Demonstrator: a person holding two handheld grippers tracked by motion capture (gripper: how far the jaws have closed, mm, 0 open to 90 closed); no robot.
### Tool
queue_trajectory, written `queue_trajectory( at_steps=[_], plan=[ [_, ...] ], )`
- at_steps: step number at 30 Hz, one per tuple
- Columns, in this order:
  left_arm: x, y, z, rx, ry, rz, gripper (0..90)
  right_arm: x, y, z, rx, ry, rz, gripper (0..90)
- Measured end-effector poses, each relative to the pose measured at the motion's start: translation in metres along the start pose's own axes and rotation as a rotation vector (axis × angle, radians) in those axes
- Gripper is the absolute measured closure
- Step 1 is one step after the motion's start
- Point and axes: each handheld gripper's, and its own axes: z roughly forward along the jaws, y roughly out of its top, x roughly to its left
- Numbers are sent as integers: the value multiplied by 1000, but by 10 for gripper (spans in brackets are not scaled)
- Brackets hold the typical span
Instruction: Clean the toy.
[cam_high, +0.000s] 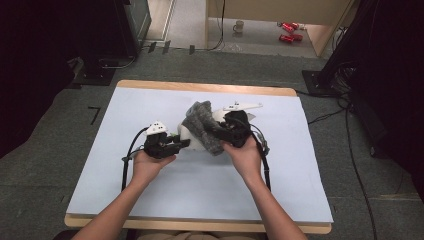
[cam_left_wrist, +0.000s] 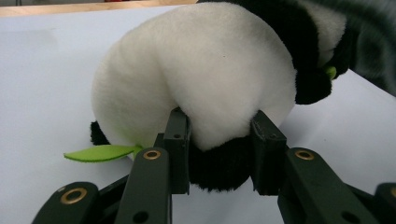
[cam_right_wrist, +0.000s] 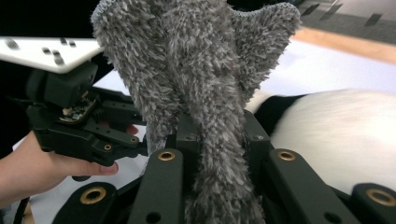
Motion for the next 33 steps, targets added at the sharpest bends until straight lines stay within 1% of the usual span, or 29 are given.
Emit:
queue_trajectory(
  at_steps=[1, 2, 3, 5, 7, 8, 10, 11, 13, 14, 16, 17, 18, 19, 21, 22, 24, 25, 26, 27, 29, 30, 31, 33],
  plan=[
    [-1, 0, 0, 0, 0, -4, 654, 0, 0, 0, 0, 0, 0, 750],
    [-1, 1, 0, 0, 2, -5, 653, 4, -4, 11, 24, -2, -1, 748],
    [-2, 1, -1, -3, -1, -11, 653, 4, -4, 11, 24, -2, -1, 748],
    [-3, 2, -1, -9, -11, -24, 653, 7, -9, 23, 49, -14, -14, 748],
    [-4, 2, 0, 16, 2, -27, 655, 8, -16, 33, 67, -29, -24, 743],
    [-2, 0, 1, 16, -3, -31, 656, 4, -20, 38, 60, -28, -29, 741],
    [-1, 0, 1, 20, 0, -22, 657, 2, -20, 38, 63, -27, -27, 740],
    [-2, 1, 1, 24, 5, -23, 659, 1, -20, 38, 64, -33, -36, 740],
    [-1, 1, 2, 32, 14, -16, 663, -2, -20, 36, 72, -79, -64, 740],
    [-1, 1, 2, 34, 9, -17, 663, -4, -19, 34, 78, -97, -74, 743],
    [0, 1, 3, 40, 4, -8, 663, -12, -19, 28, 88, -103, -54, 753],
    [-1, 2, 3, 43, 3, -6, 663, -12, -19, 28, 88, -103, -54, 753],
    [-1, 2, 4, 45, 1, -10, 663, -13, -19, 27, 89, -110, -58, 753],
    [0, 2, 4, 46, 1, -13, 662, -14, -19, 24, 91, -121, -73, 754],
    [2, 3, 4, 51, -3, -33, 662, -15, -19, 20, 86, -129, -81, 755],
    [3, 4, 3, 55, -2, -38, 662, -18, -17, 13, 78, -139, -72, 756],
    [5, 4, 3, 56, -6, -49, 662, -19, -16, 11, 73, -140, -70, 756],
    [6, 4, 3, 56, -8, -55, 662, -22, -15, 8, 64, -140, -60, 756],
    [7, 4, 2, 56, -11, -63, 662, -27, -14, 1, 51, -144, -40, 756],
    [7, 4, 2, 56, -11, -63, 662, -27, -14, 1, 51, -144, -40, 756],
    [9, 5, 2, 54, -11, -71, 662, -34, -13, -7, 31, -154, -23, 756],
    [9, 5, 2, 57, -12, -74, 662, -40, -12, -14, 18, -165, -4, 755],
    [10, 5, 2, 55, -12, -78, 662, -40, -12, -14, 18, -165, -4, 755],
    [11, 5, 2, 56, -16, -78, 662, -49, -13, -21, -1, -172, 25, 755]
  ],
)
